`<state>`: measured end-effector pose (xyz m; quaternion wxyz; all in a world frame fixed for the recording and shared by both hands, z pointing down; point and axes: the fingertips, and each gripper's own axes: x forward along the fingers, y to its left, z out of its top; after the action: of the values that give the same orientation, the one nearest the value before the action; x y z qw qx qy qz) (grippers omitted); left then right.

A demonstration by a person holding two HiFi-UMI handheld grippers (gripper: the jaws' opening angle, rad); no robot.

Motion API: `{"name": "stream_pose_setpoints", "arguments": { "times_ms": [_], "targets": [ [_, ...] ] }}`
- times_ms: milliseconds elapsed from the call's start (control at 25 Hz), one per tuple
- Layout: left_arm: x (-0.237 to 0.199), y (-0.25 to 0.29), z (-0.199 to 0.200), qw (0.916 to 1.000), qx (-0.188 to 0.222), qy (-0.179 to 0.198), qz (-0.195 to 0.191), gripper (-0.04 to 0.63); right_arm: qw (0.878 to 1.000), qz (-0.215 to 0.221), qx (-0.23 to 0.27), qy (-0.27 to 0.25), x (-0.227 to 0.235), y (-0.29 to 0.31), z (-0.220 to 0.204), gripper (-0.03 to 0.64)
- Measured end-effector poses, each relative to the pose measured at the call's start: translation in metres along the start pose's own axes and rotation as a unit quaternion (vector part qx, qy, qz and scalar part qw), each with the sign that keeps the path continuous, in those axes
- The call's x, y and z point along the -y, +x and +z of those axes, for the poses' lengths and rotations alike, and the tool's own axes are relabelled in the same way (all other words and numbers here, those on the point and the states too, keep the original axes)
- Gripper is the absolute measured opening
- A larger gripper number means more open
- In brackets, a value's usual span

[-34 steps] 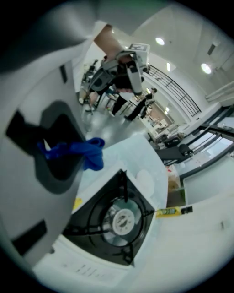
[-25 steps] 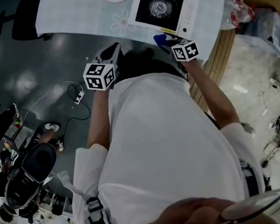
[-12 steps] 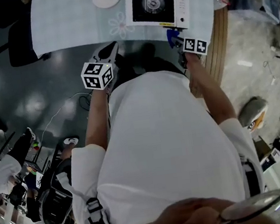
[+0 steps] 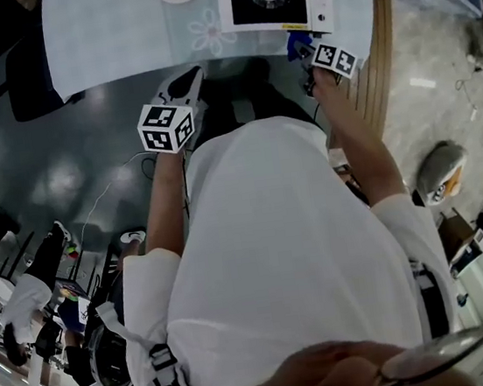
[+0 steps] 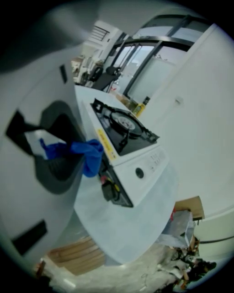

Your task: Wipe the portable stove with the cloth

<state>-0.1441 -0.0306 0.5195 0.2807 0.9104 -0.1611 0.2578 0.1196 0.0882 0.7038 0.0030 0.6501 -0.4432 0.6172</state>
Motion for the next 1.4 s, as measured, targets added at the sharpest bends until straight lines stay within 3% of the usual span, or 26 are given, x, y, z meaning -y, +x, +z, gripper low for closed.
{"name": "stream_pose_setpoints", "arguments": {
  "times_ms": [200, 1400],
  "targets": [
    [-0.007, -0.002, -0.006, 0.9999, -0.01, -0.004, -0.007, 0.032, 0.999, -0.006, -0.004, -0.05, -0.013, 0.014, 0.0, 0.098],
    [-0.046, -0.016, -0.009, 0.9995, -0.009, -0.012, -0.027, 0.032, 0.989, 0.021, -0.036, -0.144, -0.091, 0.057, -0.032, 0.094]
  ]
}}
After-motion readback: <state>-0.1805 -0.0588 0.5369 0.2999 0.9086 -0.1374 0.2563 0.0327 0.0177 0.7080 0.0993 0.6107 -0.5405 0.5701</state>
